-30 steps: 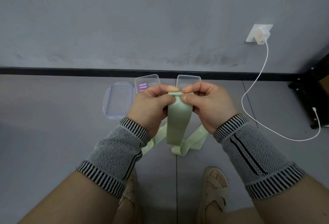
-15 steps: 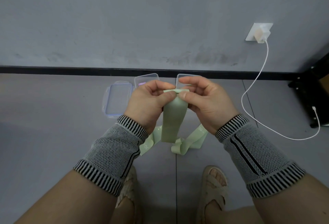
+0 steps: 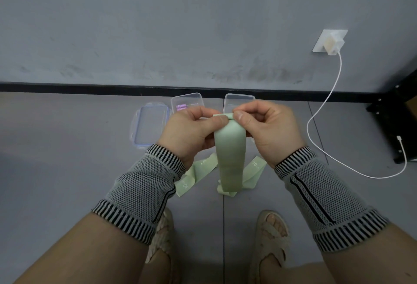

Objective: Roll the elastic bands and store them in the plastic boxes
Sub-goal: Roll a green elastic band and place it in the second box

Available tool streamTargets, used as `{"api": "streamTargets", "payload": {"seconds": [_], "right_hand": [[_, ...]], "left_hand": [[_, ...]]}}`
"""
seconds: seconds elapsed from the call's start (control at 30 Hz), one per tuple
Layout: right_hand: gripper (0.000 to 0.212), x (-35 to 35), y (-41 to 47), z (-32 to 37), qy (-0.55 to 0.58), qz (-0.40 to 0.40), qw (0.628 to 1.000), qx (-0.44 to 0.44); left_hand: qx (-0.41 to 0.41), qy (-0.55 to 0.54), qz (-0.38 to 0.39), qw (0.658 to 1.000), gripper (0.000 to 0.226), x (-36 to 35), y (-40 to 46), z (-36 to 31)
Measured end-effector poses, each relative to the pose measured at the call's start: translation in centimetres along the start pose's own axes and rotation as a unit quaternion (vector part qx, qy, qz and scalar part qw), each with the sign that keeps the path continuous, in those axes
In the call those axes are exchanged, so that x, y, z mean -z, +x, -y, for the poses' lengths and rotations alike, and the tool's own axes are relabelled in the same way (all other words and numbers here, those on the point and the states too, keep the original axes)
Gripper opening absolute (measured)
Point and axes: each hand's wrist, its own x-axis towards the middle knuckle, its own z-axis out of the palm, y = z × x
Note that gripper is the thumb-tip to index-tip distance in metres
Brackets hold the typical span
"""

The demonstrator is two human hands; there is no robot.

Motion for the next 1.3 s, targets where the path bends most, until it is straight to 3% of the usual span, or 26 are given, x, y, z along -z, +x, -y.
{"api": "streamTargets", "payload": {"seconds": [0.17,0.57,0.97,1.13,1.3], "right_hand": [[0.019,-0.29,-0.10,-0.14,-0.020,0.023,0.999,-0.012],[0.018,-0.34,0.01,-0.13,0.052,0.043,0.997,-0.023],[0.026,-0.23,0.07,-0.27,0.105,0.039,0.991,-0.071],[0.010,-0.34,-0.13,0.00,0.081,0.039,0.994,-0.066],[0.013,-0.05,0.02,-0.01,0.078,0.013,0.996,-0.050]], "left_hand": [[-0.006,0.007,-0.001,1.000,0.014,0.27,0.13,0.12],[0.004,-0.066,0.044,0.997,0.022,0.36,0.00,-0.06],[-0.061,-0.022,0.004,0.998,0.021,0.21,-0.03,-0.06],[-0.078,-0.004,-0.014,0.997,0.023,0.17,0.05,0.00],[-0.032,-0.015,-0.007,0.999,0.016,0.02,0.17,0.13]]}}
